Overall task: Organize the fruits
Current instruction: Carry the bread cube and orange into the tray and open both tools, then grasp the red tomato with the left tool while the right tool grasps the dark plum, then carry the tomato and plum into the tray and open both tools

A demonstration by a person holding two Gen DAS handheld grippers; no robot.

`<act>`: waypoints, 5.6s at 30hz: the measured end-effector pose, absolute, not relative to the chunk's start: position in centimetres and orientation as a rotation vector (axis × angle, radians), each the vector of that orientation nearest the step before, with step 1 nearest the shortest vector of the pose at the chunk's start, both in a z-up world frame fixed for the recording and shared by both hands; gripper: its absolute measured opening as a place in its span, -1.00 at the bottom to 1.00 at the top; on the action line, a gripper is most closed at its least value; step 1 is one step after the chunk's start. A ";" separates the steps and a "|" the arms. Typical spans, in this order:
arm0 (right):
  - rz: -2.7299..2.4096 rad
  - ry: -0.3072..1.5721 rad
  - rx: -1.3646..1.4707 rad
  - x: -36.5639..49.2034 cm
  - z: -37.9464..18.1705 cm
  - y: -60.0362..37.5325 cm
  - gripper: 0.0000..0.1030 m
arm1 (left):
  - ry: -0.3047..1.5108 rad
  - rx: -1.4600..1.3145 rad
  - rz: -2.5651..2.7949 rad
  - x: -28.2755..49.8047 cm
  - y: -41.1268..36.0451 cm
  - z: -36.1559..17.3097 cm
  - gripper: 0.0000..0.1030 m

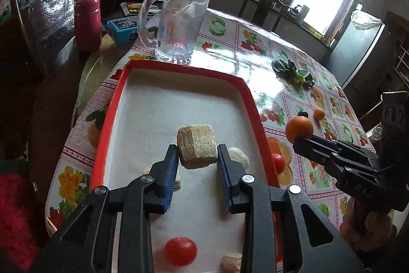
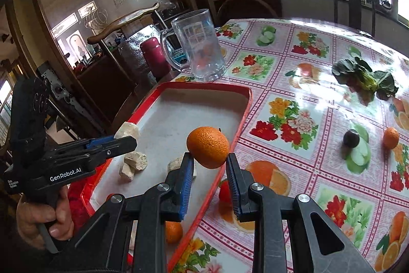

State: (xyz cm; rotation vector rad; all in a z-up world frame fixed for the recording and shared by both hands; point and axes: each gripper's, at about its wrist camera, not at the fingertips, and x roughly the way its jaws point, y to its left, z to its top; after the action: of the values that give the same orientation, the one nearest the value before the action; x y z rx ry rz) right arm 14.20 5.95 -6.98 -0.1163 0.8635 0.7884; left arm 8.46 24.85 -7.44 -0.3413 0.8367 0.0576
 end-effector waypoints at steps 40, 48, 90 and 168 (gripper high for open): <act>0.817 0.837 -0.096 14.6 -5.8 5.4 -0.39 | 0.947 -0.335 0.185 9.9 29.8 -10.9 -0.44; 0.719 0.844 -0.042 15.0 -5.7 -1.4 -0.38 | 0.883 -0.295 0.116 9.4 25.6 -7.6 -0.20; 0.527 0.935 0.037 23.4 -10.6 -8.2 -0.37 | 1.035 0.421 -0.353 16.0 8.9 -10.7 -0.20; 0.794 0.849 -0.074 14.0 -7.0 5.7 -0.55 | 0.876 -0.202 -0.047 9.0 24.4 -5.8 -0.48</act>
State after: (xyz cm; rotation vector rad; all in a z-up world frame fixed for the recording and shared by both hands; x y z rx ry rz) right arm 14.01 5.73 -7.01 -0.0740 0.8495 0.7940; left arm 8.99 24.40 -5.82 -0.2020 0.8763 -0.0468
